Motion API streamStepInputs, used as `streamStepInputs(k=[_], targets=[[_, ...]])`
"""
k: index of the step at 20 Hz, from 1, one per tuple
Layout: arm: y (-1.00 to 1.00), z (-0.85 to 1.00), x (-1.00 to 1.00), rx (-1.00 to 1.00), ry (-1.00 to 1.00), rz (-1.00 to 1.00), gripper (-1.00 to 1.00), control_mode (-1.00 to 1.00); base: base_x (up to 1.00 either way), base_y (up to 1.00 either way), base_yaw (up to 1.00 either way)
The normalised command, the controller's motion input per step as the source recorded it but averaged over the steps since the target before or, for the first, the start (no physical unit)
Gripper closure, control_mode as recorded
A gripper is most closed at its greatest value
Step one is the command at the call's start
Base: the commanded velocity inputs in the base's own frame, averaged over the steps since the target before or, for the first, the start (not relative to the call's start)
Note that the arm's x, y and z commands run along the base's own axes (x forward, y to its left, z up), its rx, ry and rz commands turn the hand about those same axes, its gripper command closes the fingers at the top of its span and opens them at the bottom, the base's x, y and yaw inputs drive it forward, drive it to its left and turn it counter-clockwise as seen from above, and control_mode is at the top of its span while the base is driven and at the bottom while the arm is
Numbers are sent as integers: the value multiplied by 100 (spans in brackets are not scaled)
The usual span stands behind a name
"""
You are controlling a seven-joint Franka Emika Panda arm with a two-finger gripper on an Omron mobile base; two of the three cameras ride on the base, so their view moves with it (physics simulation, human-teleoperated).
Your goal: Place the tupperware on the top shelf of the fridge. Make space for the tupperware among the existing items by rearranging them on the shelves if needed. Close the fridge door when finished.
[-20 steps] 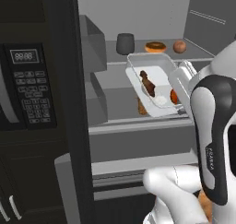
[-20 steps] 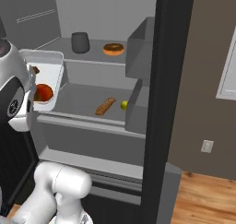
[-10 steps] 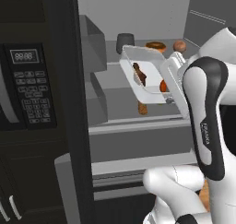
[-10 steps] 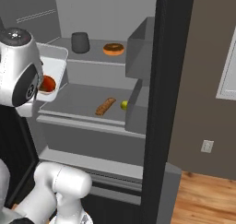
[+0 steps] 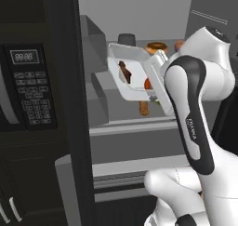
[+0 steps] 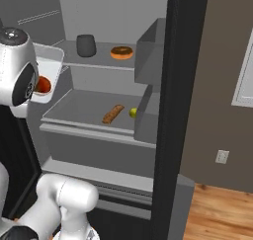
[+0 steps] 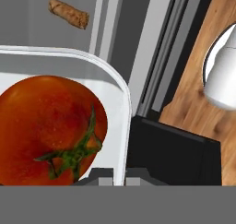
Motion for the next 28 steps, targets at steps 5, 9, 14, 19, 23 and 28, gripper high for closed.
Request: streamStepInputs(k=[5,9,14,19,23,28], targets=[[29,25,11,3,0,7,100,-100,0,0,0],[31,31,17,5,0,8,100,-100,0,0,0],[10,23,18,3,0,3,100,-100,0,0,0],[0,0,42,0,0,0,100,-100,0,0,0],[0,0,54,0,0,-2,100,-100,0,0,0],[2,0,61,0,0,-4,100,-100,0,0,0]])
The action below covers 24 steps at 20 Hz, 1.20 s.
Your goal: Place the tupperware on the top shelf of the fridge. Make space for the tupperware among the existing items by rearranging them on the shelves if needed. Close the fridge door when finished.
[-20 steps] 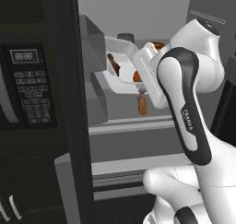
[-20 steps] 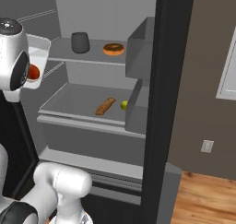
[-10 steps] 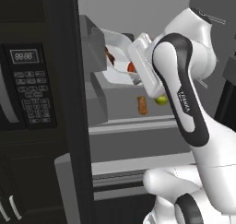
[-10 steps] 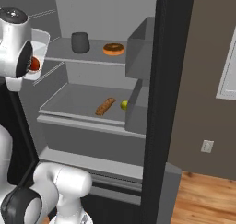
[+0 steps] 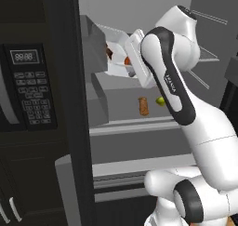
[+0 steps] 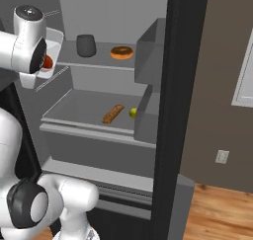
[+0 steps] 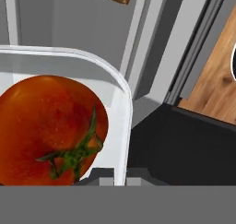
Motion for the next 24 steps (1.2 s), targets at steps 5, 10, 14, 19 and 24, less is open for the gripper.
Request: streamStepInputs(k=[5,10,14,19,24], targets=[[18,0,66,0,4,0,100,-100,0,0,0],[17,0,66,0,9,0,100,-100,0,0,0],[14,0,62,0,7,0,100,-100,0,0,0],[16,0,61,0,5,-1,100,-100,0,0,0],[11,0,62,0,0,-11,100,-100,0,0,0]])
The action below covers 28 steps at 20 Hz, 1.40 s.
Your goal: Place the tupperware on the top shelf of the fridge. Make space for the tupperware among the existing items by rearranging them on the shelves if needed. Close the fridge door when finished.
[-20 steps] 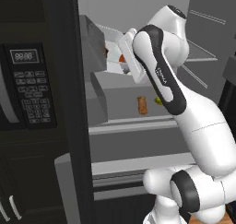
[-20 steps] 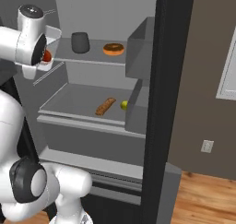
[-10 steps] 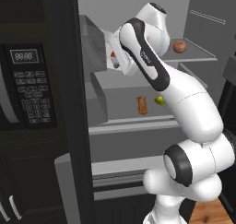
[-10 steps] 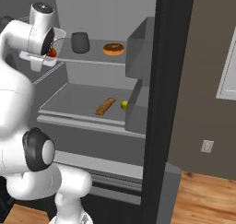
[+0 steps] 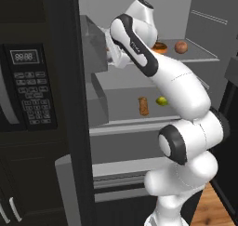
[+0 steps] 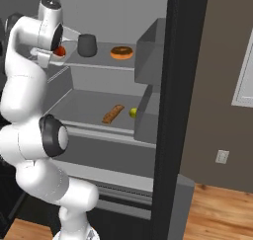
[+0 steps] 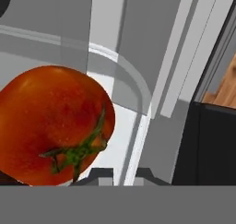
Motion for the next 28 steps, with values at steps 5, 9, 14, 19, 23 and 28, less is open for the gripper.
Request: streamStepInputs(k=[5,9,14,19,23,28], targets=[[19,0,61,-2,0,-17,100,-100,0,0,0],[17,0,64,-1,0,-16,100,-100,0,0,0],[15,0,62,0,4,-12,-100,-100,0,0,0],[17,5,17,0,3,0,-100,-100,0,0,0],[3,6,-3,0,0,0,-100,-100,0,0,0],[-24,-18,-44,-1,-6,0,-100,-100,0,0,0]])
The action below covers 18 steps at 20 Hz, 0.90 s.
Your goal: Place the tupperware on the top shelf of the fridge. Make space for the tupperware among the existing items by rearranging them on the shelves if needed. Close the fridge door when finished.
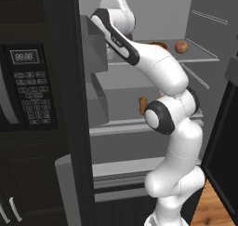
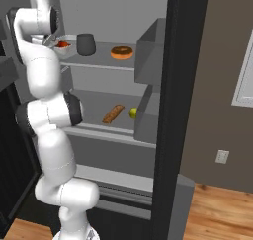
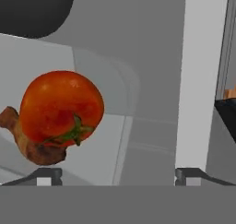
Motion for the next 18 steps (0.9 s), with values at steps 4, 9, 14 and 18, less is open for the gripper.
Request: streamStepInputs(k=[4,9,14,18], targets=[[-54,-61,-59,0,-23,0,-100,-100,0,0,0],[-61,-82,-92,0,-28,3,-100,-100,0,0,0],[-79,-49,-100,0,-37,15,-100,-100,0,0,0],[-46,-3,-100,0,-44,23,-100,-100,0,0,0]])
